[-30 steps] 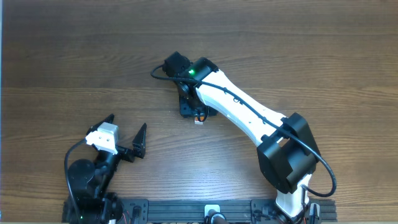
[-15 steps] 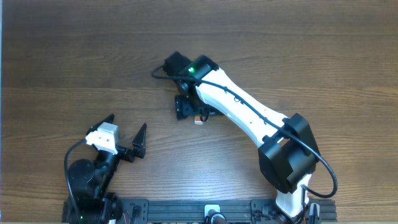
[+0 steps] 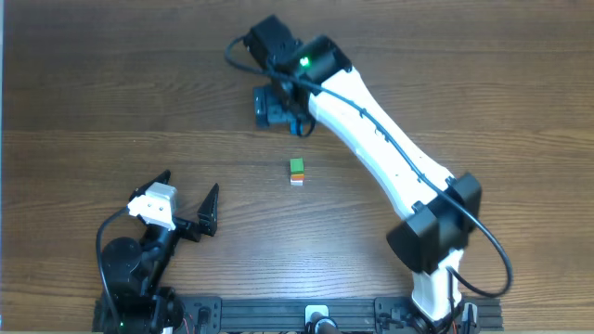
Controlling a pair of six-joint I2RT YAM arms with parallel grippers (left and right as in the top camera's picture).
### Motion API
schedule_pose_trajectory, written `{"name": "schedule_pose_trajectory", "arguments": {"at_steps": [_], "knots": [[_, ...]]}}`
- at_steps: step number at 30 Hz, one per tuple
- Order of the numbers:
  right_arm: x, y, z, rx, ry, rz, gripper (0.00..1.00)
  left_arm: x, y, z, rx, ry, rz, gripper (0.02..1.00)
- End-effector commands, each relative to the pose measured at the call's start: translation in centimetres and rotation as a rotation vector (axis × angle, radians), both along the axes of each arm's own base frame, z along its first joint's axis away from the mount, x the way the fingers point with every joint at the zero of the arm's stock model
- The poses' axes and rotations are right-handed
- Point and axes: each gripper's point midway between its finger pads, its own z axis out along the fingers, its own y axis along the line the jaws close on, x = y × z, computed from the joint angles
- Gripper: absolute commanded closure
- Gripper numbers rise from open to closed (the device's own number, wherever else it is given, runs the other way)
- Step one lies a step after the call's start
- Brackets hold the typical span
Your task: Stack Cubes
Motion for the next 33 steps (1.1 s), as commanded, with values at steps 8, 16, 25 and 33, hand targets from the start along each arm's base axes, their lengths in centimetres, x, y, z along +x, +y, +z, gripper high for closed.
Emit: {"name": "schedule_pose_trajectory", "arguments": {"at_steps": [8,16,25,33], "knots": [[2.6,-0.7,-10.0,-0.132,0.164,-0.006,0.007,0.0,0.0,-0.2,-0.009,0.004,0.004,0.018],[3.2,-0.1,-14.6,-0.115,0.23,-0.014,0.009,0.0,0.0,-0.2,-0.009,0.004,0.004,0.018],[4.0,-1.2,-16.2,-0.099,0.258,-0.048,0.007,0.0,0.0,-0.2,-0.009,0.004,0.004,0.018],[4.4,-0.7,-16.4,-0.059,0.255,-0.049,0.049,0.0,0.0,-0.2,-0.009,0.004,0.004,0.018]]}}
